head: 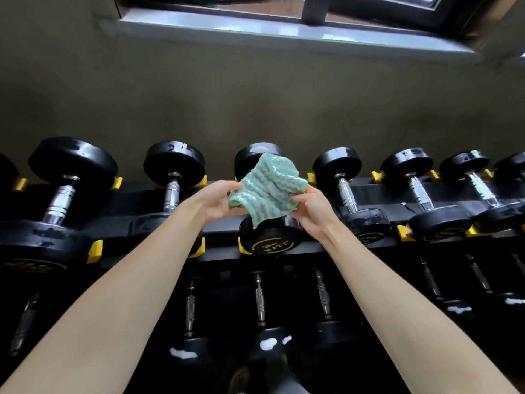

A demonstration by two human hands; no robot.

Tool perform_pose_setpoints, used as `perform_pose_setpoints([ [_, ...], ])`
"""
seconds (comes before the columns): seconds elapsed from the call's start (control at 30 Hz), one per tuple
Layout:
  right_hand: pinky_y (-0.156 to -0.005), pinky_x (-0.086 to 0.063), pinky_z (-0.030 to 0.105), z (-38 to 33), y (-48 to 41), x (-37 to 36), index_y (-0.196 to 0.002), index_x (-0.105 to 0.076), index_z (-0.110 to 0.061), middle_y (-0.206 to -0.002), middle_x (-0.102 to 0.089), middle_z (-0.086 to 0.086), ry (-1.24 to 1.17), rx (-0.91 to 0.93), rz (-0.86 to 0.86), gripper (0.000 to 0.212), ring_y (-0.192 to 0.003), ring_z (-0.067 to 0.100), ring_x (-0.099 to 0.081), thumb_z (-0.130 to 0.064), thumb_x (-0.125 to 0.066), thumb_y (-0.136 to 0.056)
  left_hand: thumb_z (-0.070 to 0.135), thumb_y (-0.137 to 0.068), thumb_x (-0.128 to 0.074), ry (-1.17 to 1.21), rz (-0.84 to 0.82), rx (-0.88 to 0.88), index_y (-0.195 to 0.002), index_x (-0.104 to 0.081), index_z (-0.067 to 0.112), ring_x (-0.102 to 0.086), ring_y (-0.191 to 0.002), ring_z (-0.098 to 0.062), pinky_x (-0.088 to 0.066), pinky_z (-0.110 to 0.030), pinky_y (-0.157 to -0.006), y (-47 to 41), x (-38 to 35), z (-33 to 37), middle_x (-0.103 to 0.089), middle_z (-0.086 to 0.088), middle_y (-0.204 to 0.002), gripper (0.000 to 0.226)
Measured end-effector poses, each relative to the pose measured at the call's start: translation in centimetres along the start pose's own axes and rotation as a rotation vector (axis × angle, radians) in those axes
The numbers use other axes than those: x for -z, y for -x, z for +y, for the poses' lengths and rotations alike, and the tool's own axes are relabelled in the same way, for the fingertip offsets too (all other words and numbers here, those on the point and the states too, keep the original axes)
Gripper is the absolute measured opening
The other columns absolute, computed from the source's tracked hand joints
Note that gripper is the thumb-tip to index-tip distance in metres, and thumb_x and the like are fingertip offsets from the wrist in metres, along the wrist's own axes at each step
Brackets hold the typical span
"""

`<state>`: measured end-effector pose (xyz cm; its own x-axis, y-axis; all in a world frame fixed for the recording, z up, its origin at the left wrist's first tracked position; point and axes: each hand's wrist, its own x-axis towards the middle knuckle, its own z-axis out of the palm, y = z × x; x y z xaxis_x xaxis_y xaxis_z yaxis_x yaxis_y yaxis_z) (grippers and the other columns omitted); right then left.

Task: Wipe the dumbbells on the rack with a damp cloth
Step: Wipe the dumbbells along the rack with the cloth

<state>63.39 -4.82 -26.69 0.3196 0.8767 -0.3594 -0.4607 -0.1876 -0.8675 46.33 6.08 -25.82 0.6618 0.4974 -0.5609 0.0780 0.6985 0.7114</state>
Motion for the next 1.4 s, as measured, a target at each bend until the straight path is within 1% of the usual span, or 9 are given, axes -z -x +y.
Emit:
perform_pose_setpoints([
  [0.23, -0.088, -0.051, 0.042, 0.0, -2.5, 0.6, -0.109, -0.063, -0.003, -0.107, -0.068, 0.014, 0.176, -0.008, -0.053, 0.039, -0.095, 0.029, -0.065, 0.008, -0.041, -0.078, 0.01, -0.098, -0.034, 0.089, 0.0, 0.057, -0.1, -0.055, -0.008, -0.072, -0.072, -0.022, -0.06, -0.035, -0.065, -2.1, -1.6, 1.7, -0.067, -0.019, -0.093, 0.028],
  [0.4, -0.093, -0.05, 0.039, -1.0, -5.0, 1.6, -0.117, -0.06, -0.008, -0.11, -0.069, 0.009, 0.104, -0.008, -0.179, 0.043, -0.102, 0.022, -0.065, -0.031, -0.06, -0.081, 0.02, -0.095, -0.025, 0.209, -0.16, 0.084, -0.119, -0.041, -0.017, -0.054, -0.111, -0.039, -0.048, -0.045, -0.093, -3.5, -3.3, 4.3, -0.052, -0.033, -0.123, 0.046],
  [0.5, -0.089, -0.052, 0.038, -1.1, -6.7, 2.7, -0.115, -0.059, -0.011, -0.11, -0.069, 0.007, 0.212, -0.039, -0.106, 0.031, -0.098, 0.021, -0.067, -0.021, -0.064, -0.086, 0.021, -0.096, -0.022, 0.09, -0.151, 0.119, -0.131, -0.035, -0.013, -0.05, -0.115, -0.038, -0.043, -0.043, -0.098, -4.8, -4.1, 5.3, -0.045, -0.033, -0.132, 0.051],
  [0.73, -0.074, -0.056, 0.037, -0.6, -9.8, 6.3, -0.105, -0.054, -0.011, -0.099, -0.064, 0.006, -0.047, -0.151, 0.074, 0.017, -0.085, 0.019, -0.064, -0.003, -0.053, -0.09, 0.02, -0.092, -0.03, -0.057, 0.115, 0.0, -0.099, -0.064, 0.001, -0.067, -0.059, -0.015, -0.053, -0.02, -0.052, -7.2, -2.1, 4.5, -0.073, -0.012, -0.083, 0.039],
  [0.83, -0.086, -0.05, 0.035, 0.3, -10.8, 6.5, -0.092, -0.06, -0.015, -0.09, -0.067, 0.001, 0.092, -0.06, 0.095, 0.027, -0.084, 0.017, -0.062, 0.009, -0.052, -0.084, 0.017, -0.089, -0.037, -0.068, 0.31, 0.007, -0.089, -0.063, 0.001, -0.05, -0.041, -0.01, -0.042, -0.015, -0.04, -8.3, -0.7, 3.4, -0.067, -0.006, -0.063, 0.03],
  [1.03, -0.073, -0.052, 0.026, 0.5, -13.0, 3.7, -0.081, -0.061, -0.019, -0.066, -0.068, -0.014, 0.325, 0.081, 0.001, 0.038, -0.071, 0.008, -0.062, 0.018, -0.053, -0.078, 0.007, -0.095, -0.031, -0.151, 0.471, 0.2, -0.107, -0.055, 0.0, -0.059, -0.078, -0.019, -0.049, -0.025, -0.064, -10.0, 0.8, 0.8, -0.061, -0.013, -0.098, 0.028],
  [1.13, -0.07, -0.054, 0.037, 1.9, -13.7, 2.8, -0.07, -0.064, -0.013, -0.07, -0.068, 0.001, 0.623, 0.202, -0.082, 0.038, -0.073, 0.018, -0.063, 0.021, -0.049, -0.072, 0.007, -0.096, -0.03, -0.121, 0.484, 0.239, -0.114, -0.051, 0.002, -0.059, -0.083, -0.022, -0.048, -0.028, -0.071, -10.4, 1.2, -0.1, -0.06, -0.015, -0.106, 0.028],
  [1.23, -0.066, -0.036, 0.032, 2.8, -14.0, 2.9, -0.069, -0.058, 0.01, -0.077, -0.059, 0.021, 1.001, 0.34, -0.189, 0.016, -0.08, 0.022, -0.05, 0.018, -0.044, -0.069, 0.007, -0.096, -0.03, -0.085, 0.516, 0.238, -0.117, -0.051, 0.001, -0.058, -0.082, -0.022, -0.047, -0.027, -0.07, -10.6, 1.9, -0.5, -0.059, -0.017, -0.116, 0.03],
  [1.4, -0.083, -0.038, 0.038, 0.9, -15.3, 1.4, -0.078, -0.046, -0.003, -0.087, -0.042, 0.01, 1.348, 0.299, -0.476, 0.006, -0.096, 0.029, -0.043, 0.001, -0.046, -0.083, 0.005, -0.095, -0.028, -0.048, 0.591, 0.214, -0.084, -0.052, 0.003, -0.056, -0.074, -0.02, -0.046, -0.026, -0.067, -10.8, 2.7, -0.9, -0.055, -0.02, -0.127, 0.027],
])
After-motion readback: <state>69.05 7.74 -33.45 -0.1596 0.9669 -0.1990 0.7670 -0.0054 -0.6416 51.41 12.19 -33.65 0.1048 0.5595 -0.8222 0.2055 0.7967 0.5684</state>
